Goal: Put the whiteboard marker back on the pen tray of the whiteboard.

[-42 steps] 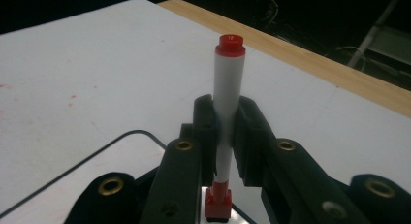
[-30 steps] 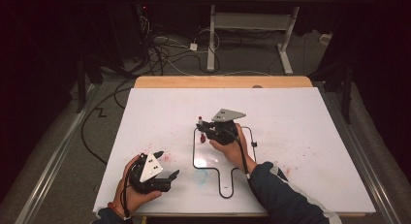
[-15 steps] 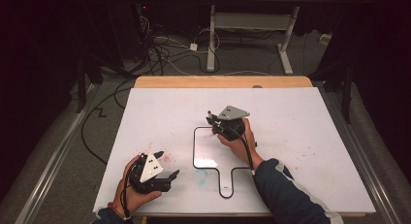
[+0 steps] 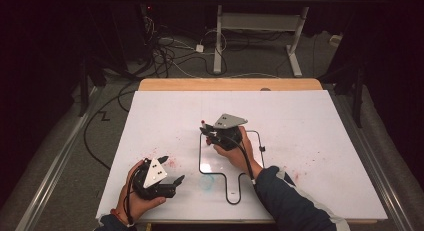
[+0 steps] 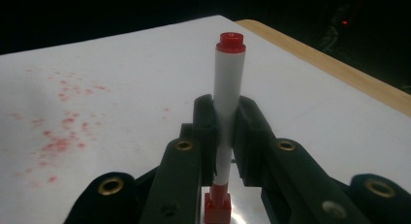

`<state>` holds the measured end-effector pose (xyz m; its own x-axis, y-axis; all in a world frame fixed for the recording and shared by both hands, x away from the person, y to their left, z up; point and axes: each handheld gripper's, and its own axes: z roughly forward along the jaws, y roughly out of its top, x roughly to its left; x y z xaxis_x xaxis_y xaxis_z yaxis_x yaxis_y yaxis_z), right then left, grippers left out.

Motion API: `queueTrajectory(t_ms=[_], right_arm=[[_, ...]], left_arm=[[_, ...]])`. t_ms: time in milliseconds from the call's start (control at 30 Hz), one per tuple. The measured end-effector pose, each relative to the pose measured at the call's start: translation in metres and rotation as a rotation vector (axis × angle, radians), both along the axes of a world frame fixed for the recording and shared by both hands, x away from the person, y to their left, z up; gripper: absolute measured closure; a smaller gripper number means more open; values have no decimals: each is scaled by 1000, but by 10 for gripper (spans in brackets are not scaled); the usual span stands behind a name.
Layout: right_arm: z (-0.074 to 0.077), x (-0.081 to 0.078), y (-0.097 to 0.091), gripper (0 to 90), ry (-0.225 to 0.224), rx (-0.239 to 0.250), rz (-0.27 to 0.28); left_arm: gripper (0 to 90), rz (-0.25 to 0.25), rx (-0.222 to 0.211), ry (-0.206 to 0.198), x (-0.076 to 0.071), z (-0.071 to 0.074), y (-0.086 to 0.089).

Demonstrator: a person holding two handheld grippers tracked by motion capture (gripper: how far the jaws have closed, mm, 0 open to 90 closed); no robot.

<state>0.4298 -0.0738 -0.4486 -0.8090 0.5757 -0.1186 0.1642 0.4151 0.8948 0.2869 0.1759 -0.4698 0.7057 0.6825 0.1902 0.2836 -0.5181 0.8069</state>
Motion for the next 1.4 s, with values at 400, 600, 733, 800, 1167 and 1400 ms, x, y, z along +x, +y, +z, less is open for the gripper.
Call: queueTrajectory(t_ms=[400, 600, 733, 800, 1167, 1400], right_arm=[[18, 10, -49, 813, 10, 41, -123], [43, -4, -74, 813, -9, 102, -129], [54, -15, -92, 812, -10, 118, -139], [58, -20, -101, 812, -3, 120, -140], [63, -47, -162, 811, 214, 106, -138], [50, -54, -173, 809, 461, 28, -59]], left_arm=[[200, 13, 0, 11, 2, -2, 2], [199, 12, 4, 18, 2, -2, 1], [199, 12, 11, 9, 2, -2, 0], [199, 16, 8, 20, 1, -3, 0], [199, 30, 18, 28, -1, -4, 0], [199, 12, 41, 28, 0, -4, -3]])
